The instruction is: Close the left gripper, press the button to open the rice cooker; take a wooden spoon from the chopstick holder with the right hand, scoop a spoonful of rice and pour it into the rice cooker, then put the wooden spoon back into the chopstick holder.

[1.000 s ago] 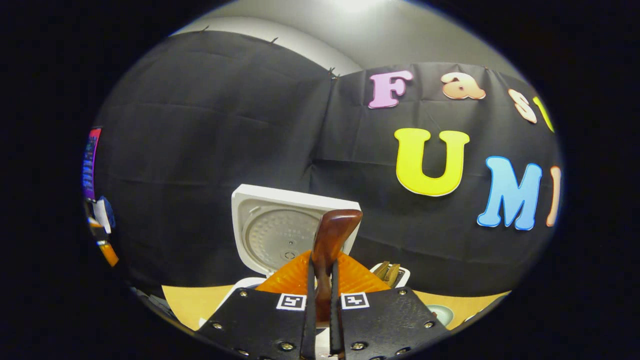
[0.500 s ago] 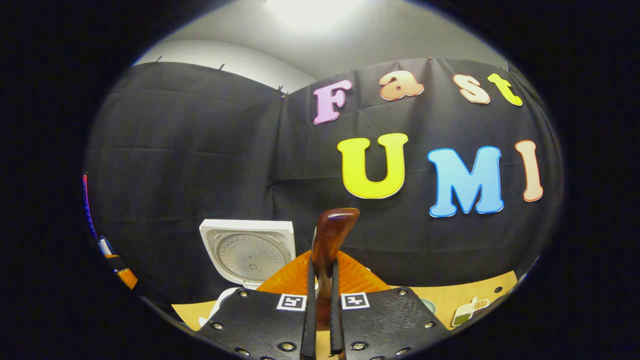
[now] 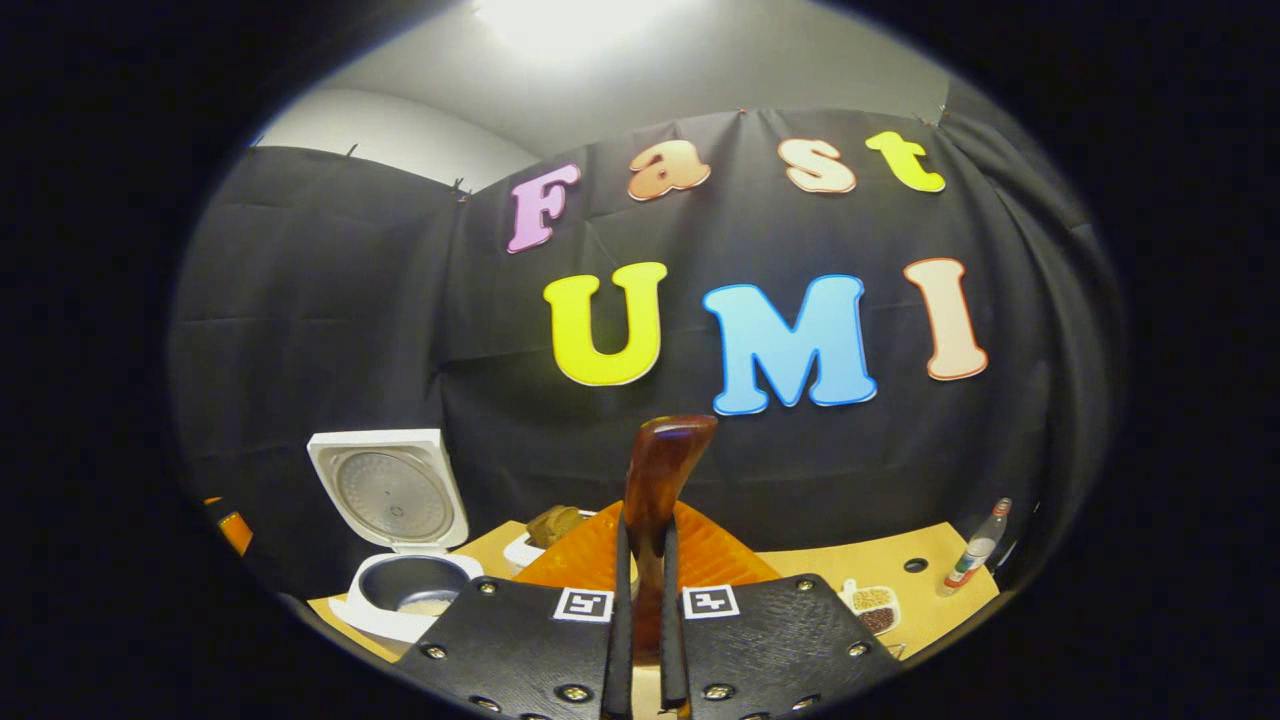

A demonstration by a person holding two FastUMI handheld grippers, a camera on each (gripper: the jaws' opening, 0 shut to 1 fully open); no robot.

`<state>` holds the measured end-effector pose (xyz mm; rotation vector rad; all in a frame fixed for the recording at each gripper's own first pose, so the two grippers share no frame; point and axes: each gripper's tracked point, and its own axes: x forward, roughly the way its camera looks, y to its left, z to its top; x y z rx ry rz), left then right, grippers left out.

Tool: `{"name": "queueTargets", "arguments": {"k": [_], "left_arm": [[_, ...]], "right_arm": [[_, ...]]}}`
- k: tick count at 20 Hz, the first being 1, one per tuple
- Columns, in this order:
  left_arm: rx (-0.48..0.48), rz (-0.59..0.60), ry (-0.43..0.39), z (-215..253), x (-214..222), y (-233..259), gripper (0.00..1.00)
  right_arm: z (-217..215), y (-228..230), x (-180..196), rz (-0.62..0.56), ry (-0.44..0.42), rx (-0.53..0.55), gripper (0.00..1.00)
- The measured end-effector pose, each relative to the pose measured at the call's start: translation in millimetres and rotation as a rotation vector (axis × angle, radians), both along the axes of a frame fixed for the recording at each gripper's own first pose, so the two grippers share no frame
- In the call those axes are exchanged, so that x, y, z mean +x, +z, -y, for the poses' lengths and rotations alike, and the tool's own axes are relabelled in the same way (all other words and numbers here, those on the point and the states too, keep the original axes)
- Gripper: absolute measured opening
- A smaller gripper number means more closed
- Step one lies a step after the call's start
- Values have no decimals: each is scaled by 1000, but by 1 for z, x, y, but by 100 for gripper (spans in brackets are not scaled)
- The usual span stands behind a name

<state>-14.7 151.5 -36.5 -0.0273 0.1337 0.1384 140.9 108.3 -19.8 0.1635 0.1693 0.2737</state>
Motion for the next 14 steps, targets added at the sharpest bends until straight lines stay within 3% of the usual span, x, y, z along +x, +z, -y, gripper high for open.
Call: {"name": "queueTargets", "arguments": {"k": [6, 14], "left_arm": [[-9, 8, -55, 47, 15, 9, 95], [1, 14, -104, 85, 20, 15, 100]], "right_arm": [[78, -25, -1, -53, -117, 18, 11], [158, -74, -12, -139, -261, 38, 11]]}}
